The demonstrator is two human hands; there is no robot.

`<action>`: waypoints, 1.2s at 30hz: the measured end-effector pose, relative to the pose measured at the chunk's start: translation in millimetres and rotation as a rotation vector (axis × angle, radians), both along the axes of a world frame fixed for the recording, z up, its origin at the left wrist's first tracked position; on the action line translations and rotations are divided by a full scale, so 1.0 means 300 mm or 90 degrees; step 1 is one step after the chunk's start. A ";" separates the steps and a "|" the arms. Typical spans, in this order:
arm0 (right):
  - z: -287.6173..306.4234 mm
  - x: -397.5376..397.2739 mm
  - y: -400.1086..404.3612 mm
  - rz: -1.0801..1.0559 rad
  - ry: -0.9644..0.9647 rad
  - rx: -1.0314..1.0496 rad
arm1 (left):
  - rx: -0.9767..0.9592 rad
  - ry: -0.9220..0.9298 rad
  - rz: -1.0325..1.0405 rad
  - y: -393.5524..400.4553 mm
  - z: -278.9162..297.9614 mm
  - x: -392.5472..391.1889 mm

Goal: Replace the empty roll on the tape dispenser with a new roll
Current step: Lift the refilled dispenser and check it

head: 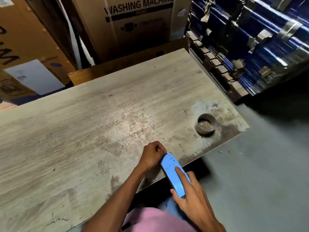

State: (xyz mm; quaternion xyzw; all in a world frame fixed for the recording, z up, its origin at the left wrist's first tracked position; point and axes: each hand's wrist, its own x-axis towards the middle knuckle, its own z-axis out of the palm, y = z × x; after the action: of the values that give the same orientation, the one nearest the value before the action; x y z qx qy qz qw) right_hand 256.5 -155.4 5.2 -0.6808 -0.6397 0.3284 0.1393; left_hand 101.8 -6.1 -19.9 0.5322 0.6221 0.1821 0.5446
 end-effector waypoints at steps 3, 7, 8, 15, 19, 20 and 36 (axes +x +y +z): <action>-0.006 -0.014 -0.039 -0.034 0.000 0.002 | 0.057 0.029 -0.063 -0.039 -0.034 0.019; -0.004 -0.029 -0.088 -0.065 -0.005 -0.014 | 0.115 0.037 -0.109 -0.093 -0.059 0.035; -0.006 -0.030 -0.097 -0.072 -0.012 -0.014 | 0.136 0.022 -0.113 -0.097 -0.065 0.035; -0.043 -0.037 -0.131 -0.080 -0.023 -0.029 | 0.270 0.174 -0.167 -0.097 -0.154 -0.002; -0.067 -0.040 -0.140 -0.097 -0.014 -0.069 | 0.297 0.210 -0.208 -0.096 -0.160 -0.025; -0.072 -0.039 -0.143 -0.100 -0.011 -0.080 | 0.306 0.212 -0.213 -0.101 -0.159 -0.030; -0.158 0.004 -0.163 -0.066 0.019 -0.083 | 0.313 0.353 -0.398 -0.042 -0.210 -0.077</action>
State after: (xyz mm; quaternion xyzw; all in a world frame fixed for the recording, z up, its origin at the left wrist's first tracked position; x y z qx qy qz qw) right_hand 257.6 -204.2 -42.2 -0.7159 -0.5786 0.3714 0.1212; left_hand 78.7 -18.8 -82.9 0.8352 0.4923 0.0029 0.2451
